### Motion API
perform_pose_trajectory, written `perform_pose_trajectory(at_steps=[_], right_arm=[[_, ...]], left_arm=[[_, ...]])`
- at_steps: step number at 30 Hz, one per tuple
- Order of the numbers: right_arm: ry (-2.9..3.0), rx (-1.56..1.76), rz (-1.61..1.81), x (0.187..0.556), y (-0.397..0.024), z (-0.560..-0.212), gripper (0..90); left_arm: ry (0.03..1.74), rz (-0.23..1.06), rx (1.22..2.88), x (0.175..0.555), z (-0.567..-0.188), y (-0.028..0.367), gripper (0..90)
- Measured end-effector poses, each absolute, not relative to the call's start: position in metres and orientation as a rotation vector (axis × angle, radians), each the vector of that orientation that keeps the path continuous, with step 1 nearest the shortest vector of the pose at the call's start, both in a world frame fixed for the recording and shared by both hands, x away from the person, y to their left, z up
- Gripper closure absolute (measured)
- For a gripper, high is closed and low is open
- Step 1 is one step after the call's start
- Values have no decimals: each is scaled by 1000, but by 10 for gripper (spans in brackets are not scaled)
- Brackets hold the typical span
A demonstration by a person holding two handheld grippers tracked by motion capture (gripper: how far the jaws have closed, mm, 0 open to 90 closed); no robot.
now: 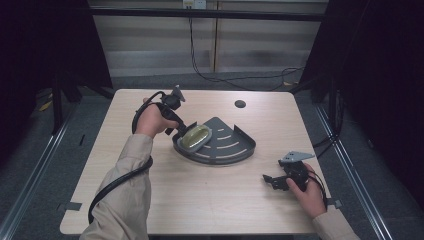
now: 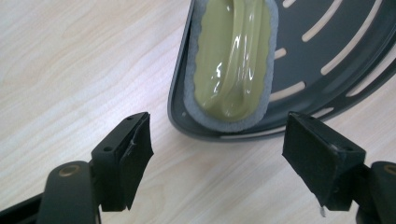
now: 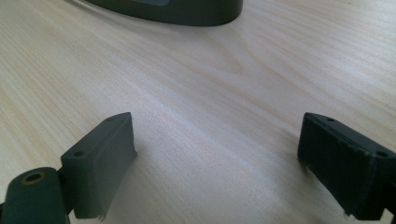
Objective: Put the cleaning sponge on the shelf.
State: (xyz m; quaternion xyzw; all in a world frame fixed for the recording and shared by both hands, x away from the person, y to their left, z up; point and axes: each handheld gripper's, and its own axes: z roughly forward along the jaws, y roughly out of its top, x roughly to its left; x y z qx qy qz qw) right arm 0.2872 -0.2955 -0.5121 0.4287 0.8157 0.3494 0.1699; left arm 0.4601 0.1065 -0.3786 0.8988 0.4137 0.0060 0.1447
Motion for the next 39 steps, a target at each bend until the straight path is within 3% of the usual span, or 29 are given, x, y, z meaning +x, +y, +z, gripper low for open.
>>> perform_pose_trajectory(at_steps=[39], right_arm=[[2320, 1223, 991, 287, -296, -512, 107]], left_arm=[[1169, -10, 2578, 408, -410, 174, 235]])
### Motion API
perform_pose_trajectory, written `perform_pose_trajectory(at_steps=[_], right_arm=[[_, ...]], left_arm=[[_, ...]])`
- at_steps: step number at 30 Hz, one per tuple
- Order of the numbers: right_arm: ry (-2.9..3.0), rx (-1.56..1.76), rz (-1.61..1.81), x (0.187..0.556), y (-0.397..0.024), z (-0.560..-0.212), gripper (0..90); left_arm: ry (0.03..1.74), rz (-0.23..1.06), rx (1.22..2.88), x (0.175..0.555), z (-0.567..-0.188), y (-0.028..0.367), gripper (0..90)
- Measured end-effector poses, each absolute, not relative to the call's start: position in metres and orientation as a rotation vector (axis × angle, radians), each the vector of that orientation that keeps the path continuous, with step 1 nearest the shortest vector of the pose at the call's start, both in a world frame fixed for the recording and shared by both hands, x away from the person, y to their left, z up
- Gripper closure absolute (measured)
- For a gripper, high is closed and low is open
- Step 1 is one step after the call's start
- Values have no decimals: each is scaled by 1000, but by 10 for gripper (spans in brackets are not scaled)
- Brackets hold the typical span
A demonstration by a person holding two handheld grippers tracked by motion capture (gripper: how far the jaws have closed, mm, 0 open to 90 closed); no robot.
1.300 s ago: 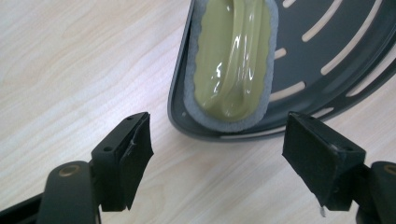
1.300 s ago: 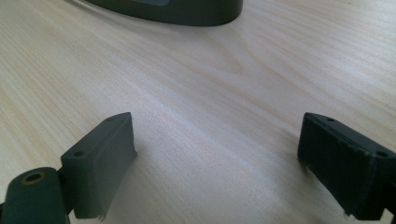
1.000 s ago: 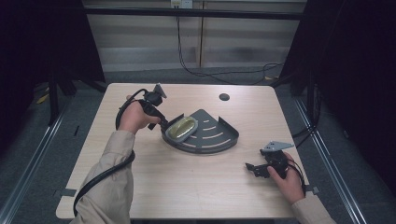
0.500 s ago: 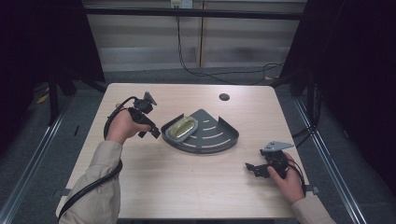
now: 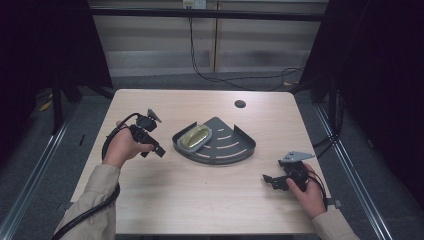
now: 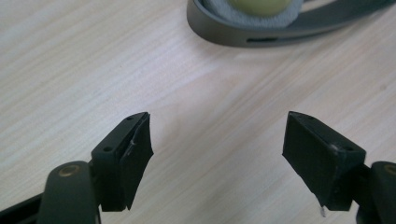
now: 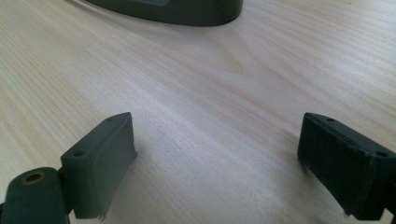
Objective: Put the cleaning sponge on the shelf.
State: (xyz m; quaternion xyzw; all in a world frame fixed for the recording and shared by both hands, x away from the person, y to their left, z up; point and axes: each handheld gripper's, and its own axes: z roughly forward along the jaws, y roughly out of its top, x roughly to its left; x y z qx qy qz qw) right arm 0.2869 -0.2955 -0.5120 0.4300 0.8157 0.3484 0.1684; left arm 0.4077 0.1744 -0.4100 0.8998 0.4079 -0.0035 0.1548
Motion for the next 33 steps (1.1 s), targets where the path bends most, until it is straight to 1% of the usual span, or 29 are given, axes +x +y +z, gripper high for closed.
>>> perform_pose_trajectory(at_steps=[14, 33], right_arm=[[2320, 1222, 991, 287, -296, -512, 107], [2320, 1223, 991, 287, -295, -512, 107]], left_arm=[[1158, -35, 2559, 388, -437, 187, 237], [1156, -12, 2529, 367, -470, 201, 246]])
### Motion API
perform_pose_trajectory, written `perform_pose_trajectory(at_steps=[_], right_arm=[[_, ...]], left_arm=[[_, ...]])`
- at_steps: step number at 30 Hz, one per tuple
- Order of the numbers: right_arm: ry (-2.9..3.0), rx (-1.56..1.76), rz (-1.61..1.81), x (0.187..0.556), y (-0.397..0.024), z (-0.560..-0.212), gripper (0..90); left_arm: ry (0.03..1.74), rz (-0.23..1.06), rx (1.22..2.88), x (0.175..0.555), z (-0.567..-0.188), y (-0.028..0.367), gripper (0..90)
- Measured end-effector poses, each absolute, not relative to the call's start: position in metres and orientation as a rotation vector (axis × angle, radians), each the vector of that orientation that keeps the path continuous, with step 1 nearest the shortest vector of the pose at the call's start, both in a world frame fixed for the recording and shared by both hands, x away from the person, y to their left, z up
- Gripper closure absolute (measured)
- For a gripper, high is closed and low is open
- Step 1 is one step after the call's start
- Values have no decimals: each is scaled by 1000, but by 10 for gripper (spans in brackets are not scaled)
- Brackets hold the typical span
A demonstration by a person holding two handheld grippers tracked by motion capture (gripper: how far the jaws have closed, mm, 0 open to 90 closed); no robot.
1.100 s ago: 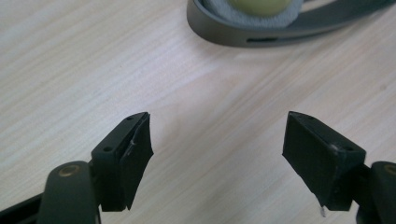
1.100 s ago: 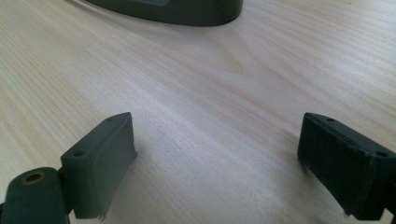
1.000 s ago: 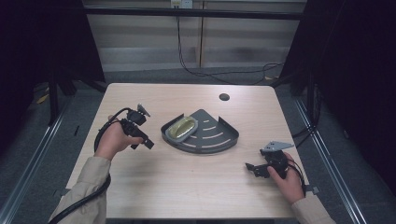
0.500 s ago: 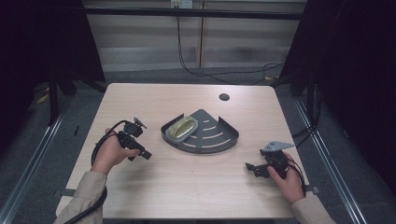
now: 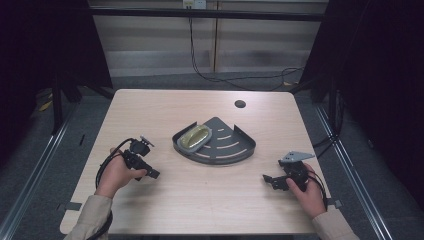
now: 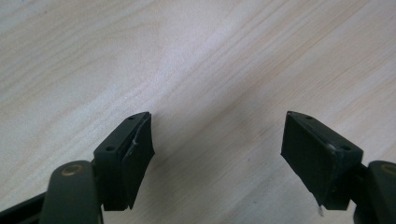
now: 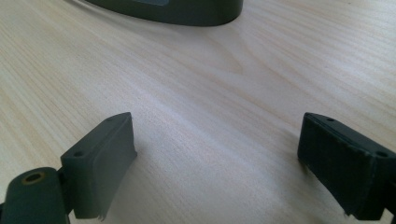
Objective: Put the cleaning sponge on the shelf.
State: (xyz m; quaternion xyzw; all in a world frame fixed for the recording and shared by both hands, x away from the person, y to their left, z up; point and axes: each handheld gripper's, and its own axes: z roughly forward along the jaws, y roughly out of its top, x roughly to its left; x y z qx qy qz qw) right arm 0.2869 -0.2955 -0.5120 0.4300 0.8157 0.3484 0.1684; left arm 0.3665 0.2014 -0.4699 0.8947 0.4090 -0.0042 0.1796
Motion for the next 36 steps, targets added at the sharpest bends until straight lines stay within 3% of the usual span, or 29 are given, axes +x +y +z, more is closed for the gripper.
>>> perform_pose_trajectory(at_steps=[20, 36], right_arm=[[2319, 1223, 991, 287, -295, -512, 107], [2320, 1223, 991, 287, -295, -512, 107]], left_arm=[[924, 201, 2496, 342, -486, 206, 155], [919, 211, 2437, 336, -490, 211, 148]])
